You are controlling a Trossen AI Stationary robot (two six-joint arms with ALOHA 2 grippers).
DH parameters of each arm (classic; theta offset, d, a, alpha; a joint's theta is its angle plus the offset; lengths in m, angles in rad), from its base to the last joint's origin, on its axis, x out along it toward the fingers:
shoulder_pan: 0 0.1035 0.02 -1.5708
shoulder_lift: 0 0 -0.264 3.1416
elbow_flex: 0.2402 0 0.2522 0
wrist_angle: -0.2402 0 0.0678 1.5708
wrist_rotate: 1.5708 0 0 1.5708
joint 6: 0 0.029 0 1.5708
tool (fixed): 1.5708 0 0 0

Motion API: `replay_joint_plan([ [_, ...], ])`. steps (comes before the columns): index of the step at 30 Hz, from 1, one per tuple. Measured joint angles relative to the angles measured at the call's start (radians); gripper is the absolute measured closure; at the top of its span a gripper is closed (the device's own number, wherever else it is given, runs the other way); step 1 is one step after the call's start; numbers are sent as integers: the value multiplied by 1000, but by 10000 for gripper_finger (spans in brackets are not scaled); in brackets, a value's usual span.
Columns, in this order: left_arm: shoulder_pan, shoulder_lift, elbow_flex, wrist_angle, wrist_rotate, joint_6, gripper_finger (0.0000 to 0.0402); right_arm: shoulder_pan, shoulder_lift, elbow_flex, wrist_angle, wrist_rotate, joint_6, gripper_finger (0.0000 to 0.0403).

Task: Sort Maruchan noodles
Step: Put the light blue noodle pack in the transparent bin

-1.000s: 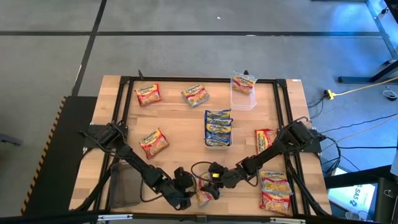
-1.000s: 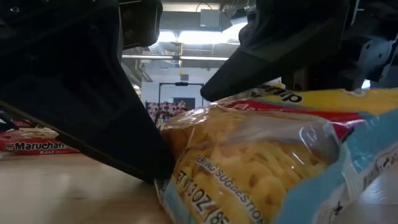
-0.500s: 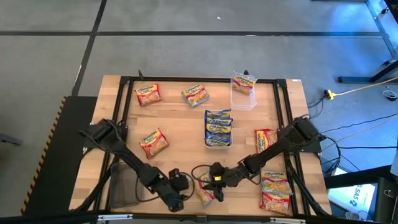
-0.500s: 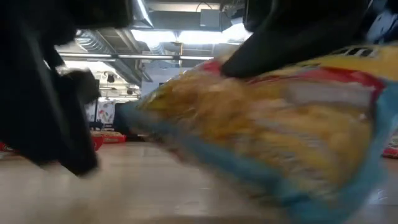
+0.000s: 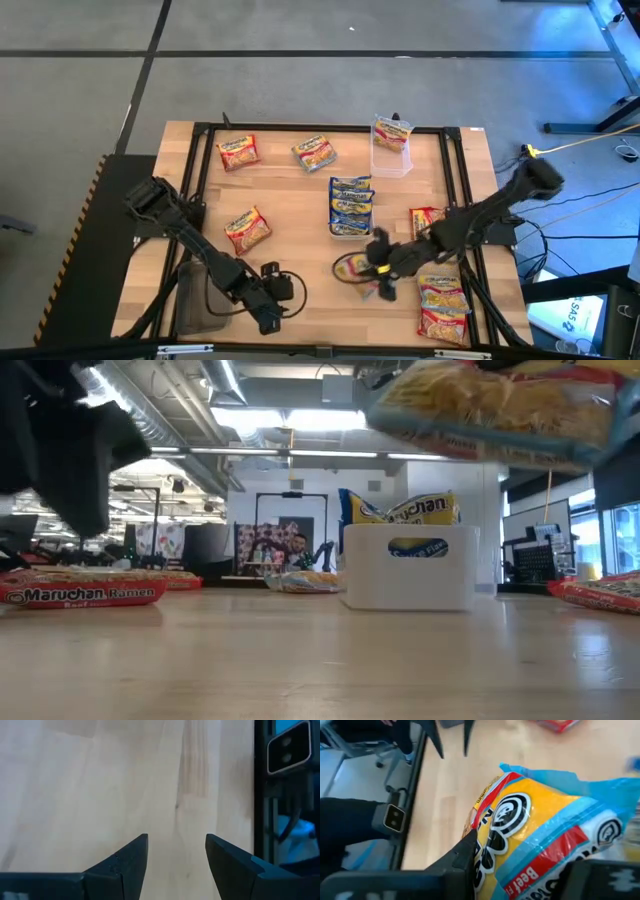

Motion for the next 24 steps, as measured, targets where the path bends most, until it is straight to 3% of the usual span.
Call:
replay_joint_plan([
  [6, 75, -40, 1, 0, 59, 150, 208, -121, -203, 0, -258, 43, -100, 300],
  [12, 156, -98, 1, -7, 118, 339, 208, -374, -340, 0, -384, 82, -316, 300],
  [18, 234, -158, 1, -39, 128, 464, 208, -673, -336, 63, -430, 72, -621, 300],
  [24, 285, -204, -1, -156, 136, 478, 208, -900, -251, 179, -505, 58, -938, 300],
])
